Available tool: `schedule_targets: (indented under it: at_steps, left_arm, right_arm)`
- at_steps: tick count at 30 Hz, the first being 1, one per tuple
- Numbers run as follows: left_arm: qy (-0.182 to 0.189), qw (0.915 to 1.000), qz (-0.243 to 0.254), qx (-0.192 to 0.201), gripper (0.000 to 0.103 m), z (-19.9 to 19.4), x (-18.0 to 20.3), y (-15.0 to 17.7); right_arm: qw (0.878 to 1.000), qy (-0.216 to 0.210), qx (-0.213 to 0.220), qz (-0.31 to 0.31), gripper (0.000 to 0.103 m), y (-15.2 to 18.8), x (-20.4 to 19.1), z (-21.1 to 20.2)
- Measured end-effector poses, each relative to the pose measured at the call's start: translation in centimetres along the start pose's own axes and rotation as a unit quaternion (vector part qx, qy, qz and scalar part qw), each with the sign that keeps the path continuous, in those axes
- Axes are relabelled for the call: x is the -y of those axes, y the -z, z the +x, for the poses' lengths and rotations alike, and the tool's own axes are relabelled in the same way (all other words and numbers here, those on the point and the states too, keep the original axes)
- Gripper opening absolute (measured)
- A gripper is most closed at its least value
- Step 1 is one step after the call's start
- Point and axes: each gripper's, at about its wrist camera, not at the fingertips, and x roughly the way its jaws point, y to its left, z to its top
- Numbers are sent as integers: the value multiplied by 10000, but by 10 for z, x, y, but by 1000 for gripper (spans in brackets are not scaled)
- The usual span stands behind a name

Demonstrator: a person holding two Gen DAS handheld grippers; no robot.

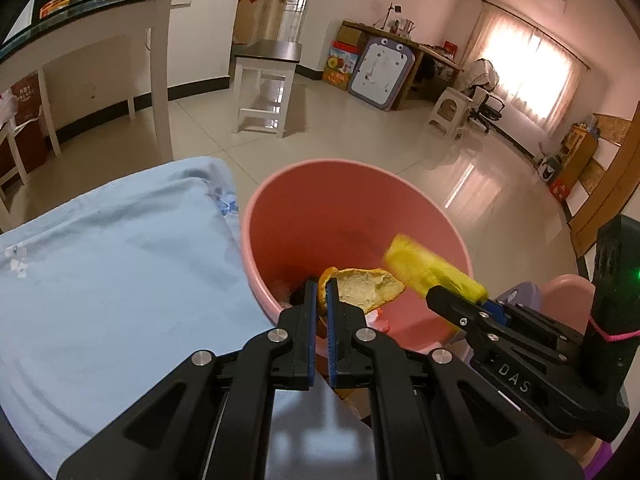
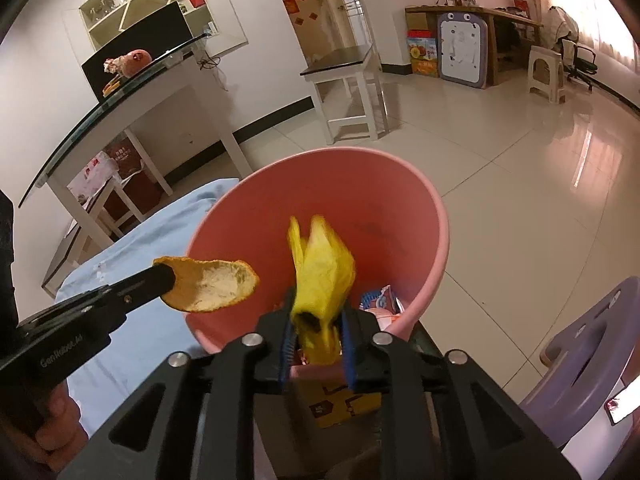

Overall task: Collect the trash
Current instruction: 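Carry the orange peel and yellow bag over the pink bucket, then open both tools to drop the items into the pink bucket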

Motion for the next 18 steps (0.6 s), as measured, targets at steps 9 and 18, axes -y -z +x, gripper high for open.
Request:
schedule_targets:
  at_steps: [9, 18]
  left_arm:
    - [130, 9998, -48, -104, 32, 5, -4, -4]
    - [19, 10000, -57, 77, 34, -17, -5, 3]
  right_arm:
    - [9999, 80, 93, 22, 46, 3, 0, -4]
    - [9994, -124, 308, -6, 55, 9, -9, -28]
